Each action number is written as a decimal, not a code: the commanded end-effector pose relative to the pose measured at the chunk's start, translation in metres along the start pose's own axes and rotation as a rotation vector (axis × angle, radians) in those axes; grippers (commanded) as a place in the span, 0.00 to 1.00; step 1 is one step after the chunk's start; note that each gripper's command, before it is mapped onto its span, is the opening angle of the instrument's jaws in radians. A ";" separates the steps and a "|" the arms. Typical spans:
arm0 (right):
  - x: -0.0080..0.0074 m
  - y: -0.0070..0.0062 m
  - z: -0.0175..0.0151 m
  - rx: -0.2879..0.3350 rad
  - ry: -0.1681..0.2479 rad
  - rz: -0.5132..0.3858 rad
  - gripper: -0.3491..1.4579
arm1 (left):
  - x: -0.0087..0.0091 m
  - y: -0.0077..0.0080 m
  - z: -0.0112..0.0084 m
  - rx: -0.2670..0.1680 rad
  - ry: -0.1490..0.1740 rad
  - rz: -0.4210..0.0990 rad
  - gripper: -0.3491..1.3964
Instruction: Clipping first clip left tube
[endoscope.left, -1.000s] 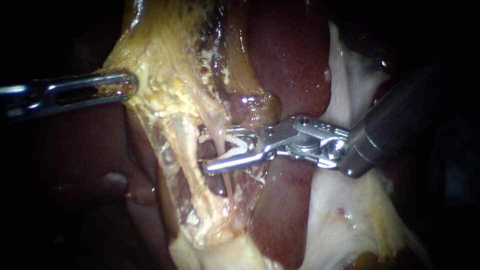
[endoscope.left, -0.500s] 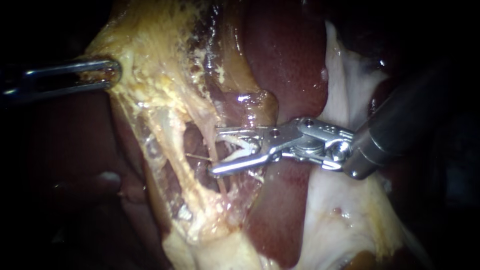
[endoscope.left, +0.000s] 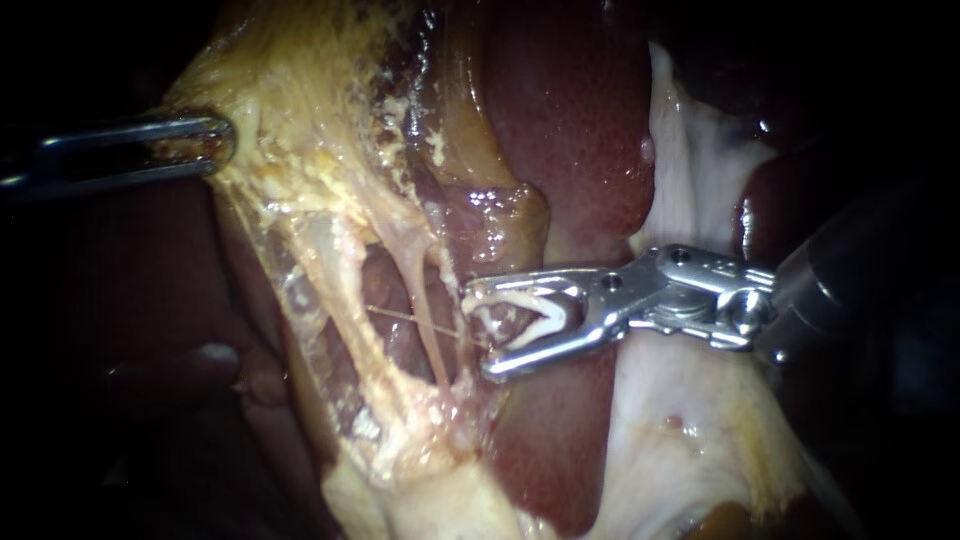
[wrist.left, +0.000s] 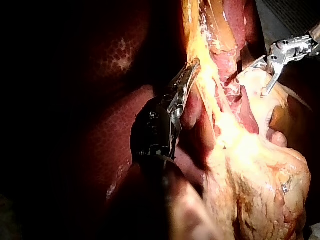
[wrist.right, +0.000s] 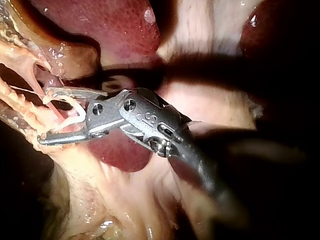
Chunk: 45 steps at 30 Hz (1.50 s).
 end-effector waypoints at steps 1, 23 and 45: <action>0.0004 -0.0004 0.0003 -0.006 -0.014 -0.003 0.52 | 0.0002 0.0000 0.0002 -0.002 0.000 0.001 0.00; -0.0030 0.0009 0.0077 -0.029 -0.107 -0.026 0.52 | 0.0003 -0.0009 0.0005 -0.010 -0.004 0.000 0.00; -0.0056 0.0024 0.0099 0.095 -0.086 0.002 0.52 | 0.0009 -0.0017 0.0011 -0.003 -0.003 0.002 0.00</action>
